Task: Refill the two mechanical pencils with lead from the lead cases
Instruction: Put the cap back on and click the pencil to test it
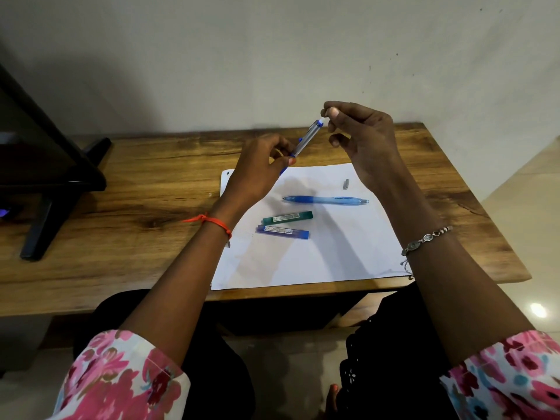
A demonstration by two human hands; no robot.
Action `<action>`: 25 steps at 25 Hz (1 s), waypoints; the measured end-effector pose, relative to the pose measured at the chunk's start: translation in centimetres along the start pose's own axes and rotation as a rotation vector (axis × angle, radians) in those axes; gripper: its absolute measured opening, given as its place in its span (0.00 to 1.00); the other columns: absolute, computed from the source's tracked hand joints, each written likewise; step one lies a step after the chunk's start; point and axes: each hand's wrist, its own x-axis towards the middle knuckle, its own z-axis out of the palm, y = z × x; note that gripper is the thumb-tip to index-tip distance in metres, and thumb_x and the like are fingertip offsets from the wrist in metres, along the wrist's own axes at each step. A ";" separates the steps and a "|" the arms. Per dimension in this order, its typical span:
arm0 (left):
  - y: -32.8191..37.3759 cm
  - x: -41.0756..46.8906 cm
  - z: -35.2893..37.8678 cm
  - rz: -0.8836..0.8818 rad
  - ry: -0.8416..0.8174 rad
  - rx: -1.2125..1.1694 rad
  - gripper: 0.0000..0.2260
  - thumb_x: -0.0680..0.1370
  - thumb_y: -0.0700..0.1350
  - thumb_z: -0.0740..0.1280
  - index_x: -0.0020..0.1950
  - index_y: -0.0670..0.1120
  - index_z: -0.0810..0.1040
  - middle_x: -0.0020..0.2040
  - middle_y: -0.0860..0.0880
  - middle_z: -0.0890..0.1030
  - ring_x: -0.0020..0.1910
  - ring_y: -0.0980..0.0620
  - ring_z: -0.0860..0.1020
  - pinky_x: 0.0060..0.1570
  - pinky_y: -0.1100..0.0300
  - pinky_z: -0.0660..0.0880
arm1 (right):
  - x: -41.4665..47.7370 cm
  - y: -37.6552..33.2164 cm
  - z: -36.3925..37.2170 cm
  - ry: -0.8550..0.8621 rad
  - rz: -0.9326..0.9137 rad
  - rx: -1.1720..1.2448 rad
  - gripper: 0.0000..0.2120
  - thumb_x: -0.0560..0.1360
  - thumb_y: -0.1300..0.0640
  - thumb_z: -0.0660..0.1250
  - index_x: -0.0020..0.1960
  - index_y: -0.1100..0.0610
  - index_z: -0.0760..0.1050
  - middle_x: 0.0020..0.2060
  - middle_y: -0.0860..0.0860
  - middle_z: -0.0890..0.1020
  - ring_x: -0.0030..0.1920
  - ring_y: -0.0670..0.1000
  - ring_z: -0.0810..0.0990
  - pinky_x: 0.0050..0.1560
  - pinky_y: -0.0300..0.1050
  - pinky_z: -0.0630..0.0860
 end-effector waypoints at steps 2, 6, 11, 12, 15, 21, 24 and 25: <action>0.0 0.0 0.1 -0.001 -0.002 0.004 0.08 0.73 0.36 0.68 0.51 0.38 0.79 0.45 0.49 0.77 0.42 0.53 0.75 0.36 0.81 0.66 | 0.0 0.0 0.0 -0.002 0.007 -0.003 0.06 0.73 0.67 0.66 0.45 0.60 0.81 0.35 0.49 0.84 0.35 0.48 0.73 0.32 0.39 0.68; -0.1 0.1 0.1 0.000 -0.007 -0.002 0.08 0.73 0.36 0.68 0.51 0.38 0.79 0.45 0.48 0.78 0.43 0.53 0.75 0.37 0.79 0.67 | -0.1 0.0 0.1 -0.021 0.008 -0.038 0.06 0.73 0.67 0.66 0.46 0.60 0.81 0.34 0.49 0.83 0.35 0.48 0.73 0.32 0.39 0.68; 0.0 0.0 0.1 -0.008 -0.020 -0.012 0.08 0.73 0.36 0.68 0.51 0.38 0.79 0.44 0.50 0.77 0.43 0.53 0.75 0.36 0.76 0.69 | 0.0 0.0 -0.2 -0.050 -0.004 -0.044 0.07 0.73 0.66 0.66 0.45 0.58 0.81 0.35 0.48 0.83 0.35 0.48 0.74 0.33 0.39 0.68; 0.1 0.0 0.1 -0.014 -0.022 -0.018 0.08 0.73 0.36 0.68 0.51 0.38 0.79 0.44 0.50 0.77 0.43 0.53 0.75 0.37 0.75 0.69 | 0.0 0.0 -0.2 -0.060 -0.009 -0.046 0.07 0.73 0.66 0.66 0.45 0.57 0.81 0.35 0.49 0.83 0.35 0.48 0.74 0.33 0.39 0.69; 0.1 0.0 0.1 -0.022 -0.031 -0.037 0.08 0.73 0.36 0.68 0.51 0.38 0.79 0.44 0.50 0.77 0.44 0.52 0.75 0.40 0.70 0.71 | 0.1 0.1 -0.3 -0.076 -0.018 -0.047 0.07 0.73 0.66 0.66 0.45 0.57 0.81 0.35 0.49 0.83 0.36 0.49 0.75 0.33 0.40 0.69; 0.1 0.0 0.2 -0.038 -0.042 -0.055 0.08 0.73 0.36 0.67 0.52 0.37 0.79 0.45 0.49 0.77 0.45 0.51 0.75 0.43 0.65 0.74 | 0.2 0.1 -0.2 -0.090 -0.019 -0.055 0.08 0.74 0.67 0.65 0.45 0.58 0.81 0.35 0.49 0.83 0.36 0.49 0.76 0.33 0.39 0.71; 0.0 0.0 0.1 -0.042 -0.044 -0.065 0.08 0.73 0.36 0.67 0.52 0.37 0.78 0.46 0.49 0.77 0.45 0.52 0.75 0.42 0.65 0.74 | 0.2 0.0 -0.3 -0.104 -0.025 -0.058 0.09 0.74 0.68 0.64 0.44 0.58 0.81 0.35 0.49 0.83 0.37 0.48 0.77 0.33 0.39 0.71; 0.0 0.0 0.1 -0.046 -0.044 -0.070 0.08 0.73 0.36 0.67 0.52 0.37 0.78 0.46 0.49 0.77 0.44 0.52 0.75 0.42 0.64 0.74 | 0.2 0.1 -0.3 -0.106 -0.023 -0.059 0.09 0.74 0.68 0.64 0.44 0.58 0.81 0.35 0.49 0.83 0.37 0.48 0.77 0.33 0.39 0.71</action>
